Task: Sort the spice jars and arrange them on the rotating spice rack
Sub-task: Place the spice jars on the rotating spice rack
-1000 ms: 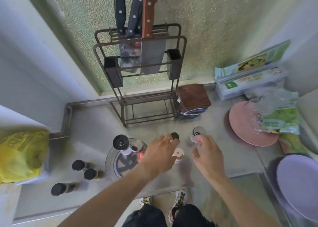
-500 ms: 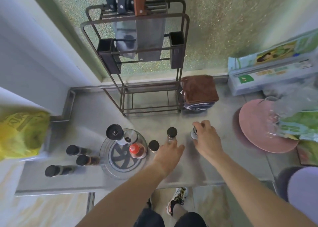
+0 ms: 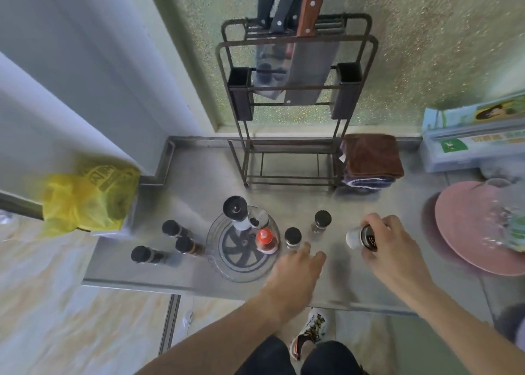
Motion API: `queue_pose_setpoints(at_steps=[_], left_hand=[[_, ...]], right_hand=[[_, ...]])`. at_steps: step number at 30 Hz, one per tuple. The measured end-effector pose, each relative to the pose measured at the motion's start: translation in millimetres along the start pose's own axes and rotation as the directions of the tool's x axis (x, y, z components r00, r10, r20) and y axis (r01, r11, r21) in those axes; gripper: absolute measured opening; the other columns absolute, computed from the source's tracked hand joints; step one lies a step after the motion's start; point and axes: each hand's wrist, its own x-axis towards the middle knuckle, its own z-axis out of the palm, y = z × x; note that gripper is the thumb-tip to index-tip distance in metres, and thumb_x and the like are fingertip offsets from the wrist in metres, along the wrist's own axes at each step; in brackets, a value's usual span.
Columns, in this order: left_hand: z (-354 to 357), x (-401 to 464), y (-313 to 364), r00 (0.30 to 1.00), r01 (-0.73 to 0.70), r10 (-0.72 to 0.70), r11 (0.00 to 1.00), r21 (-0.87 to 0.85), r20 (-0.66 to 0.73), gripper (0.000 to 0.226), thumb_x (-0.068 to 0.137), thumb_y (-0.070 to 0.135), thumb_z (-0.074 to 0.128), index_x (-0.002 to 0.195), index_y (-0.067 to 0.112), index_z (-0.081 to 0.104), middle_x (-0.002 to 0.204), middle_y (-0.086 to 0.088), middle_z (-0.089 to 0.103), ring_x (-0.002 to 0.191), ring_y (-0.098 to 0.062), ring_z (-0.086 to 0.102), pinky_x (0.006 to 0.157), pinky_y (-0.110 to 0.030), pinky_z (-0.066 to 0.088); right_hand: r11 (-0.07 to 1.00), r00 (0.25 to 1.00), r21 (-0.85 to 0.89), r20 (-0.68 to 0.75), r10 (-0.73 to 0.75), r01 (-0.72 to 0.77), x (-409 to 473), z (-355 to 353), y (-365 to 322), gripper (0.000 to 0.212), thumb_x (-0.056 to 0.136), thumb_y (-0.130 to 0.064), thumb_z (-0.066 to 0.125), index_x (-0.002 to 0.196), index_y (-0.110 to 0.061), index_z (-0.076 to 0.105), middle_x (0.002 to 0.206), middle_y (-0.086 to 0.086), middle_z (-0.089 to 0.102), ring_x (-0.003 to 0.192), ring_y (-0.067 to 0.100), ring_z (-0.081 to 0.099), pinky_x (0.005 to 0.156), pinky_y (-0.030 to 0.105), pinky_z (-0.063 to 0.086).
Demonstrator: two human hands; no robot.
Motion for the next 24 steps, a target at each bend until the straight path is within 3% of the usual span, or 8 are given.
queue_pose_setpoints(at_steps=[3, 6, 9, 13, 15, 18, 20, 24], left_hand=[[-7.4, -33.2, -24.4, 0.998, 0.014, -0.016, 1.0, -0.024, -0.055, 0.041, 0.078, -0.004, 0.062, 0.111, 0.018, 0.05, 0.106, -0.007, 0.055, 0.082, -0.027, 0.063, 0.065, -0.04, 0.058], [-7.6, -63.6, -54.9, 0.996, 0.027, -0.031, 0.999, -0.042, -0.087, 0.045, 0.081, 0.003, 0.063, 0.119, 0.023, 0.049, 0.115, -0.003, 0.056, 0.09, -0.024, 0.064, 0.075, -0.039, 0.059], [-11.6, -83.4, -88.3, 0.99, 0.069, -0.076, 0.996, -0.061, -0.118, 0.044, 0.084, 0.005, 0.061, 0.122, 0.026, 0.054, 0.121, 0.003, 0.057, 0.099, -0.018, 0.063, 0.082, -0.033, 0.058], [-31.9, -91.3, -130.8, 0.971, 0.166, -0.178, 0.982, -0.089, -0.157, 0.045, 0.086, 0.005, 0.062, 0.121, 0.03, 0.054, 0.114, 0.004, 0.055, 0.087, -0.015, 0.065, 0.075, -0.03, 0.06], [-44.0, -85.8, -152.3, 0.956, 0.236, -0.247, 0.968, -0.084, -0.157, 0.041, 0.084, 0.006, 0.062, 0.118, 0.028, 0.056, 0.11, 0.002, 0.057, 0.083, -0.017, 0.066, 0.075, -0.033, 0.06], [-58.3, -68.6, -180.4, 0.94, 0.293, -0.307, 0.95, -0.111, -0.148, 0.036, 0.084, 0.01, 0.063, 0.117, 0.023, 0.058, 0.105, -0.001, 0.059, 0.084, -0.024, 0.066, 0.08, -0.034, 0.057], [-63.1, -53.9, -196.6, 0.934, 0.316, -0.329, 0.943, -0.109, -0.14, 0.035, 0.084, 0.013, 0.064, 0.117, 0.019, 0.057, 0.107, -0.002, 0.059, 0.087, -0.023, 0.065, 0.078, -0.03, 0.051], [-59.4, -27.9, -219.4, 0.936, 0.329, -0.341, 0.937, -0.119, -0.092, 0.032, 0.083, 0.014, 0.062, 0.114, 0.012, 0.055, 0.109, -0.006, 0.061, 0.092, -0.028, 0.063, 0.08, -0.034, 0.049]], right_hand=[[0.997, 0.997, 0.025, 0.024, -0.068, 0.067, -26.5, -16.7, -35.7, 0.053, 0.064, -0.011, 0.085, 0.104, -0.024, 0.052, 0.094, 0.001, 0.047, 0.06, 0.021, 0.045, 0.054, 0.027, 0.034], [0.988, 0.988, 0.098, 0.089, -0.129, 0.12, -45.0, -16.0, -79.3, 0.056, 0.069, -0.02, 0.084, 0.109, -0.031, 0.047, 0.1, -0.004, 0.046, 0.066, 0.016, 0.053, 0.058, 0.024, 0.042], [0.979, 0.977, 0.138, 0.13, -0.168, 0.149, -56.5, -0.7, -122.9, 0.056, 0.074, -0.029, 0.081, 0.116, -0.034, 0.044, 0.11, -0.007, 0.048, 0.082, 0.016, 0.065, 0.071, 0.028, 0.055], [0.958, 0.971, 0.211, 0.104, -0.217, 0.192, -61.4, 26.5, -177.5, 0.06, 0.077, -0.029, 0.079, 0.125, -0.03, 0.043, 0.119, -0.007, 0.052, 0.094, 0.016, 0.065, 0.081, 0.028, 0.054], [0.96, 0.973, 0.2, 0.087, -0.216, 0.195, -58.6, 42.1, -202.8, 0.06, 0.076, -0.027, 0.079, 0.126, -0.023, 0.045, 0.124, -0.005, 0.053, 0.101, 0.017, 0.063, 0.082, 0.027, 0.052], [0.97, 0.98, 0.16, 0.051, -0.191, 0.181, -48.4, 69.5, -233.2, 0.057, 0.071, -0.026, 0.084, 0.117, -0.015, 0.054, 0.113, 0.0, 0.058, 0.1, 0.02, 0.063, 0.078, 0.028, 0.055], [0.98, 0.987, 0.141, 0.064, -0.15, 0.14, -40.2, 87.9, -246.4, 0.053, 0.071, -0.026, 0.084, 0.115, -0.014, 0.056, 0.108, 0.0, 0.059, 0.097, 0.02, 0.064, 0.076, 0.028, 0.053], [0.991, 0.995, 0.123, 0.073, -0.065, 0.055, -28.9, 122.5, -259.2, 0.055, 0.073, -0.02, 0.08, 0.121, -0.016, 0.054, 0.113, 0.001, 0.057, 0.101, 0.022, 0.063, 0.079, 0.032, 0.05]])
